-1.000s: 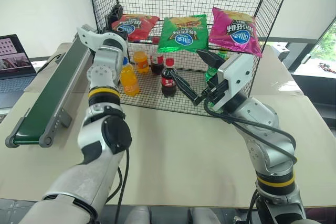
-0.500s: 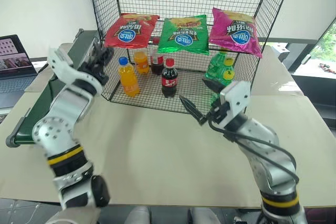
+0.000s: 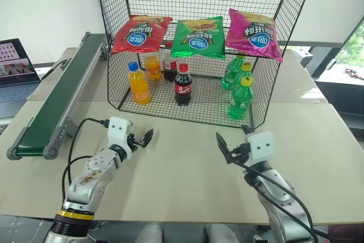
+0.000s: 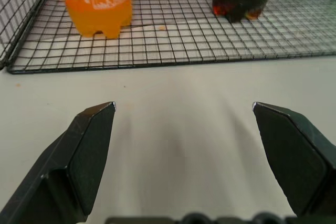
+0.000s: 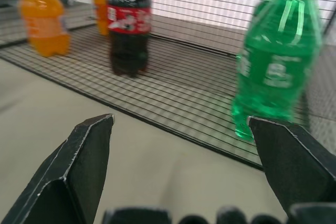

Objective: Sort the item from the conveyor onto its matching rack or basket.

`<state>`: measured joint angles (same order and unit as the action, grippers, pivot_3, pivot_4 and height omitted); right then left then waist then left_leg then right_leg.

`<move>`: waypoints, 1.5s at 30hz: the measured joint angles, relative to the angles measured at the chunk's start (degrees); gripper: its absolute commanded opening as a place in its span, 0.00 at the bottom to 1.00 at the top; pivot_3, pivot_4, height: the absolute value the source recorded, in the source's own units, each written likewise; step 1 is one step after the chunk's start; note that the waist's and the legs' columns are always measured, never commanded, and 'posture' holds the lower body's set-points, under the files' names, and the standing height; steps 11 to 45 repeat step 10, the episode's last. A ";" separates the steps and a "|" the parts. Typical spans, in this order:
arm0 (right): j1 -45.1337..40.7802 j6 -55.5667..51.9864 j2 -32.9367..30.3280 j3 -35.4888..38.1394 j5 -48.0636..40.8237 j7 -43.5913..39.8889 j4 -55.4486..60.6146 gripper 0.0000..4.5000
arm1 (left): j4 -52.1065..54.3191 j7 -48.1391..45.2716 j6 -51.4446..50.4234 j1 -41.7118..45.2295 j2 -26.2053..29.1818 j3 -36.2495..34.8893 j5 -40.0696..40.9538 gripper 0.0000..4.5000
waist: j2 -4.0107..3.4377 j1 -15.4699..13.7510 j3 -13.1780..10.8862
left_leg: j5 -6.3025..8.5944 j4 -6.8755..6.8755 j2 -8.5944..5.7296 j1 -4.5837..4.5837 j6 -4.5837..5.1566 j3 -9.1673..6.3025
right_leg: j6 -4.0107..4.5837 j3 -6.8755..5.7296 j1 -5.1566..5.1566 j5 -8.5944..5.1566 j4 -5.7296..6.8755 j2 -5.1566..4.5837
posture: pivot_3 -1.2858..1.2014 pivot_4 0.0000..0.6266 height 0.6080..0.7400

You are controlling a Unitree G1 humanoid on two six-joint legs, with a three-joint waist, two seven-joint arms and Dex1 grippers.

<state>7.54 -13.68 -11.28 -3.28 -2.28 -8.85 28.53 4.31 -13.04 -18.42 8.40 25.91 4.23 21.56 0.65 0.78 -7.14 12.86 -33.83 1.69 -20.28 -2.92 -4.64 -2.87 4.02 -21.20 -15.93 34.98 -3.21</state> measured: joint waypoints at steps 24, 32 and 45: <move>1.27 2.75 0.80 0.25 1.39 1.07 -1.12 1.00 | -4.85 -2.87 3.28 1.59 -4.37 -3.17 -3.59 0.99 | 0.00 0.11 0.00 | 0.02 -0.02 0.01 0.02 0.05 0.00 | -0.06 0.00 0.04 -0.03 0.03 0.00 | 0.52 0.24 0.98; 1.27 2.75 0.80 0.25 1.39 1.07 -1.12 1.00 | -4.85 -2.87 3.28 1.59 -4.37 -3.17 -3.59 0.99 | 0.00 0.11 0.00 | 0.02 -0.02 0.01 0.02 0.05 0.00 | -0.06 0.00 0.04 -0.03 0.03 0.00 | 0.52 0.24 0.98; 1.27 2.75 0.80 0.25 1.39 1.07 -1.12 1.00 | -4.85 -2.87 3.28 1.59 -4.37 -3.17 -3.59 0.99 | 0.00 0.11 0.00 | 0.02 -0.02 0.01 0.02 0.05 0.00 | -0.06 0.00 0.04 -0.03 0.03 0.00 | 0.52 0.24 0.98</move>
